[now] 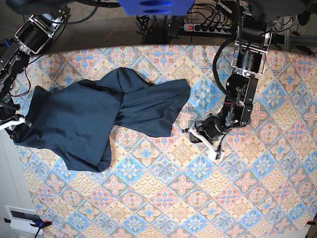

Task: Layout the t-shirt on the table in an organized manner, then fold the t-shirt properly
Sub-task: 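Regrasp the shirt with the left gripper and stretch it away from the right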

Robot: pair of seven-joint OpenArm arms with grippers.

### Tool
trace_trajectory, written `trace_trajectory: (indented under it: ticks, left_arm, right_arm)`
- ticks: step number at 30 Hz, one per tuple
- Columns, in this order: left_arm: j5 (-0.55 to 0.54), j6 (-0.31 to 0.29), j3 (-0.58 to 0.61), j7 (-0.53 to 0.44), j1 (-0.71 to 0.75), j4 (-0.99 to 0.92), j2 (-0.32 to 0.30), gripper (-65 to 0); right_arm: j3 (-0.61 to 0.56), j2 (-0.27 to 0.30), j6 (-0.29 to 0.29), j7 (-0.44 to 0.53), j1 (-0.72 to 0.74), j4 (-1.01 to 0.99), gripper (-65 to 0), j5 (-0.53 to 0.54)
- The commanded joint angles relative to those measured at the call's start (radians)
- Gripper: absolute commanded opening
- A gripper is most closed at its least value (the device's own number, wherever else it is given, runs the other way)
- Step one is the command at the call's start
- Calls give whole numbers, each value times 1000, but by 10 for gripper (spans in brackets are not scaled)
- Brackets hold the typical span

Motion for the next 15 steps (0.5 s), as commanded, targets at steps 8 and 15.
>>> trace_trajectory:
  ticks: [8,15]
  left_arm:
    - [-7,-4,84,49,-14,59,0,-305]
    - [-4,-4,149,49,-19,5,31,-285]
  right_arm:
    - [1,26,6,29,16,17,-643,19]
    - [1,26,6,29,14,17,-643,19]
